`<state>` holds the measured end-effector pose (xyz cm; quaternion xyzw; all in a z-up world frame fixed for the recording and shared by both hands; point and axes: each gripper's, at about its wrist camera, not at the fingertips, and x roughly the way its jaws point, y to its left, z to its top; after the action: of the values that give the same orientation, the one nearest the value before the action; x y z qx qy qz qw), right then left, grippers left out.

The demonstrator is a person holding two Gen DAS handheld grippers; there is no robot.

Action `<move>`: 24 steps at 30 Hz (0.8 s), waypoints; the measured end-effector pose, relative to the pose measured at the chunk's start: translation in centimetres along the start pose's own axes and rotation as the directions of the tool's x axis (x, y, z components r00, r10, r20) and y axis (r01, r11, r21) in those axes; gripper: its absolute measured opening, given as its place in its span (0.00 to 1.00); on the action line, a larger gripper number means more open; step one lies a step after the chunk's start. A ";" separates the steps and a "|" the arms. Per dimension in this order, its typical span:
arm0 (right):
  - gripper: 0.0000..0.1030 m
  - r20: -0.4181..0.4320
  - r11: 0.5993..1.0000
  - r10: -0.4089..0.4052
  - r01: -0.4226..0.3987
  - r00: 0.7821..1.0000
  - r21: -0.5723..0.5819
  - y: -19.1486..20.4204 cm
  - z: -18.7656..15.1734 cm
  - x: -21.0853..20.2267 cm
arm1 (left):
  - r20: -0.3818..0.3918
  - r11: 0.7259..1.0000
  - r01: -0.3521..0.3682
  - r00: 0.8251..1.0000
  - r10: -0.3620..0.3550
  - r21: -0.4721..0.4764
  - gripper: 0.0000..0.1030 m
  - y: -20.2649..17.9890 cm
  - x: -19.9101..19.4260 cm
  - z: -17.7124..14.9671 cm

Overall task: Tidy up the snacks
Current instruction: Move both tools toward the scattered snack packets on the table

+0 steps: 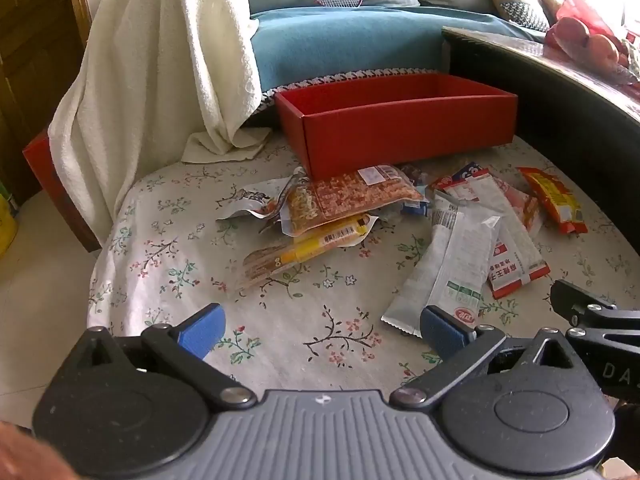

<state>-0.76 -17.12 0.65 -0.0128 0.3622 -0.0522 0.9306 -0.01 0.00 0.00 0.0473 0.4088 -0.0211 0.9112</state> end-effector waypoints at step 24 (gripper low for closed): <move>1.00 -0.010 1.000 0.004 -0.005 1.000 -0.007 0.1 -0.1 0.2 | 0.001 1.000 0.000 1.000 0.000 0.001 0.96 0.0 0.0 0.0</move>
<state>-0.68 -17.02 0.42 -0.0150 0.3671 -0.0489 0.9288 0.03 -0.01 -0.02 0.0480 0.4081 -0.0213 0.9114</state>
